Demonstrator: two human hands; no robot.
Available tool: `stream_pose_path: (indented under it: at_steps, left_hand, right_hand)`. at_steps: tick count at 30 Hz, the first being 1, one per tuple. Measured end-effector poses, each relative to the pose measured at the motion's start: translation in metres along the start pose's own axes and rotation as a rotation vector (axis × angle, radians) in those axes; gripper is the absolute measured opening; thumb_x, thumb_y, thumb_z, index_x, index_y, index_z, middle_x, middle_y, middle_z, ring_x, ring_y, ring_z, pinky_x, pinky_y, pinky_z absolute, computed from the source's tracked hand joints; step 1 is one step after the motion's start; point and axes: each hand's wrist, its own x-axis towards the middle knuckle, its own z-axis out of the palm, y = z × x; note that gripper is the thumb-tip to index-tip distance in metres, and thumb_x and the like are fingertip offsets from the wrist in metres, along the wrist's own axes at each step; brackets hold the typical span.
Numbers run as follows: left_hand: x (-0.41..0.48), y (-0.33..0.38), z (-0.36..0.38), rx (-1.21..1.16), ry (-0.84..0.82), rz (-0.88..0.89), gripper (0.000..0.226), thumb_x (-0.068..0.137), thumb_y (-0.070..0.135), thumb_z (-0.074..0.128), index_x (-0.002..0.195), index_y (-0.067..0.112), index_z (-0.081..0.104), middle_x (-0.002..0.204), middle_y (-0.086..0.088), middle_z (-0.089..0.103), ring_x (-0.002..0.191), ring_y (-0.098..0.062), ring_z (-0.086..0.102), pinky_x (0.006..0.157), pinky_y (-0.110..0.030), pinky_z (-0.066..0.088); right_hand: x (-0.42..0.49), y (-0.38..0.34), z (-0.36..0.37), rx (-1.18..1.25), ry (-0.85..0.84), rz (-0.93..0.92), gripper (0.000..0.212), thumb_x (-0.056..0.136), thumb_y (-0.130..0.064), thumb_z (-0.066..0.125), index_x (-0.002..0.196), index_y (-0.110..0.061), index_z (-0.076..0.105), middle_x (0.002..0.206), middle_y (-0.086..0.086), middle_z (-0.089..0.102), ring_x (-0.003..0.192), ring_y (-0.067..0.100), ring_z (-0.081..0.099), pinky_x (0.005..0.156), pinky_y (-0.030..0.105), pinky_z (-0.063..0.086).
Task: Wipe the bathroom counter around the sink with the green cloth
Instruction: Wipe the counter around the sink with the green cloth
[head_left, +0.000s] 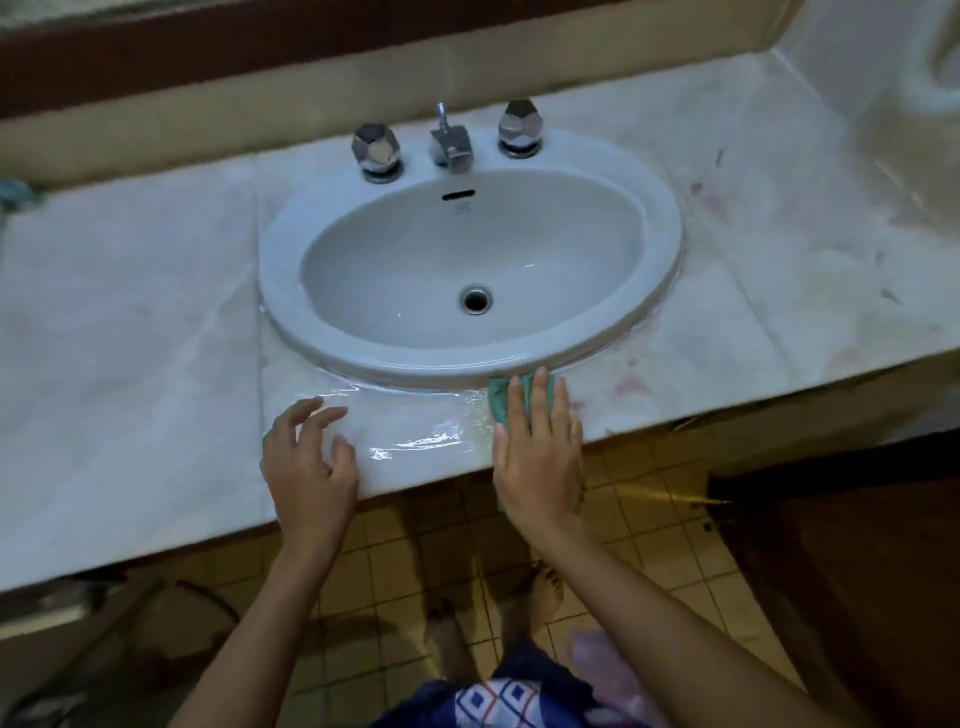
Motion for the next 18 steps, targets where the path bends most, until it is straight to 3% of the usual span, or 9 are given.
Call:
stream_pose_path:
  at_steps: [3, 8, 11, 15, 18]
  left_hand:
    - [0.009, -0.037, -0.026, -0.004, 0.055, -0.094, 0.037, 0.078, 0.016, 0.048, 0.108, 0.01, 0.069, 0.124, -0.008, 0.057, 0.114, -0.029, 0.051, 0.097, -0.039, 0.038]
    - [0.031, -0.086, -0.058, 0.072, 0.09, -0.2, 0.033, 0.081, 0.008, 0.054, 0.112, 0.012, 0.066, 0.131, -0.007, 0.054, 0.119, -0.029, 0.048, 0.099, -0.042, 0.035]
    - [0.045, -0.119, -0.079, 0.158, 0.108, -0.283, 0.032, 0.085, 0.011, 0.054, 0.114, 0.012, 0.065, 0.136, -0.005, 0.05, 0.125, -0.028, 0.044, 0.102, -0.043, 0.034]
    - [0.048, -0.149, -0.09, 0.222, 0.086, -0.306, 0.033, 0.085, 0.011, 0.053, 0.116, 0.012, 0.063, 0.138, -0.006, 0.048, 0.128, -0.03, 0.041, 0.1, -0.046, 0.036]
    - [0.045, -0.154, -0.087, 0.221, 0.089, -0.317, 0.034, 0.085, 0.013, 0.053, 0.118, 0.015, 0.061, 0.138, -0.004, 0.048, 0.129, -0.028, 0.039, 0.1, -0.046, 0.035]
  right_hand:
    - [-0.009, -0.029, 0.01, -0.019, -0.019, -0.065, 0.06, 0.097, -0.041, 0.022, 0.151, -0.015, 0.027, 0.16, 0.011, 0.019, 0.147, 0.031, 0.016, 0.115, 0.047, 0.016]
    - [-0.021, -0.069, 0.026, -0.011, -0.104, -0.43, 0.054, 0.098, -0.035, 0.031, 0.149, -0.018, 0.035, 0.158, 0.003, 0.026, 0.147, 0.026, 0.018, 0.114, 0.045, 0.027]
    - [-0.014, -0.06, 0.022, 0.111, -0.163, -0.608, 0.051, 0.099, -0.031, 0.032, 0.148, -0.018, 0.036, 0.157, -0.003, 0.027, 0.147, 0.017, 0.018, 0.114, 0.04, 0.029]
    - [-0.002, -0.058, 0.007, 0.341, -0.159, -0.521, 0.051, 0.1, -0.032, 0.029, 0.149, -0.02, 0.031, 0.155, -0.008, 0.025, 0.146, 0.006, 0.015, 0.117, 0.027, 0.02]
    - [0.015, -0.096, 0.015, 0.224, -0.087, -0.556, 0.053, 0.099, -0.032, 0.027, 0.148, -0.014, 0.034, 0.156, 0.002, 0.03, 0.147, 0.016, 0.015, 0.117, 0.029, 0.013]
